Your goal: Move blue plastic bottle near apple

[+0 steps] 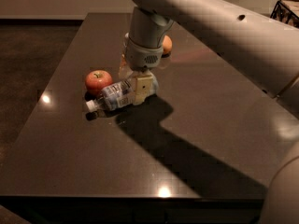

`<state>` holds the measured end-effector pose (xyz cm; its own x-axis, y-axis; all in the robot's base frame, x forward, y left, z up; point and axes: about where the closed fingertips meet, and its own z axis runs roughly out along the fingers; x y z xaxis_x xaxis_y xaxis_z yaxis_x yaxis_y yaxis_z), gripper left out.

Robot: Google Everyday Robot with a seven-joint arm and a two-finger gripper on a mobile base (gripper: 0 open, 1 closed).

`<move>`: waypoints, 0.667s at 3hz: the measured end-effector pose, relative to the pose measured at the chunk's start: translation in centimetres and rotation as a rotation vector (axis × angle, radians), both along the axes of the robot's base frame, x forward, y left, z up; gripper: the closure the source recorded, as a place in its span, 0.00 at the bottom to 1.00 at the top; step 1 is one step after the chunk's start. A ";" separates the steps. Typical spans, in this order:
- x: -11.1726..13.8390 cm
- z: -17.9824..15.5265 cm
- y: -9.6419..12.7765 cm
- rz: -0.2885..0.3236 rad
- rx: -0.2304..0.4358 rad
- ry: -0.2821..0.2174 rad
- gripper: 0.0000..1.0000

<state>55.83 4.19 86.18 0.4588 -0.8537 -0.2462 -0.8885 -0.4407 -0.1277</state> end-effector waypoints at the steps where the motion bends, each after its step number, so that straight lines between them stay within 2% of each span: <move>1: 0.0 -0.1 0.1 0.000 0.001 -0.001 0.00; 2: 0.0 -0.1 0.1 0.000 0.001 -0.001 0.00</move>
Offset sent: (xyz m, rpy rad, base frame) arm 0.0004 0.0009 -0.0006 0.0014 -0.0012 0.0003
